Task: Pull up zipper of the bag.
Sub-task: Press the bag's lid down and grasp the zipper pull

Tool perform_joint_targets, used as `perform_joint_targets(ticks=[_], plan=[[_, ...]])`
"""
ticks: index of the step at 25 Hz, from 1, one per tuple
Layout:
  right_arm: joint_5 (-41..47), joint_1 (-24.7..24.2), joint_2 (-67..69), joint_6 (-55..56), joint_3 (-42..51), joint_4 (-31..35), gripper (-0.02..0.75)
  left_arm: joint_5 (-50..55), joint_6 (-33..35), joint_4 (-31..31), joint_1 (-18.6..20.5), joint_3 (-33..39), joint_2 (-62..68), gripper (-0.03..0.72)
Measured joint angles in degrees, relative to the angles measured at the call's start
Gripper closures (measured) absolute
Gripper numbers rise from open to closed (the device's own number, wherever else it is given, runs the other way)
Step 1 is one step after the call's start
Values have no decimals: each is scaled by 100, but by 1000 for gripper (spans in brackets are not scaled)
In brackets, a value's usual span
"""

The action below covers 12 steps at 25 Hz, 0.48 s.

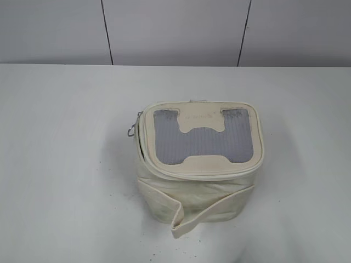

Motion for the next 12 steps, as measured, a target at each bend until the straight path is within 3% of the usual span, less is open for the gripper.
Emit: perform_joint_targets(ticks=[12], plan=[[0, 0, 0, 0, 0, 0, 155, 0, 0, 0, 0, 0, 0, 447]])
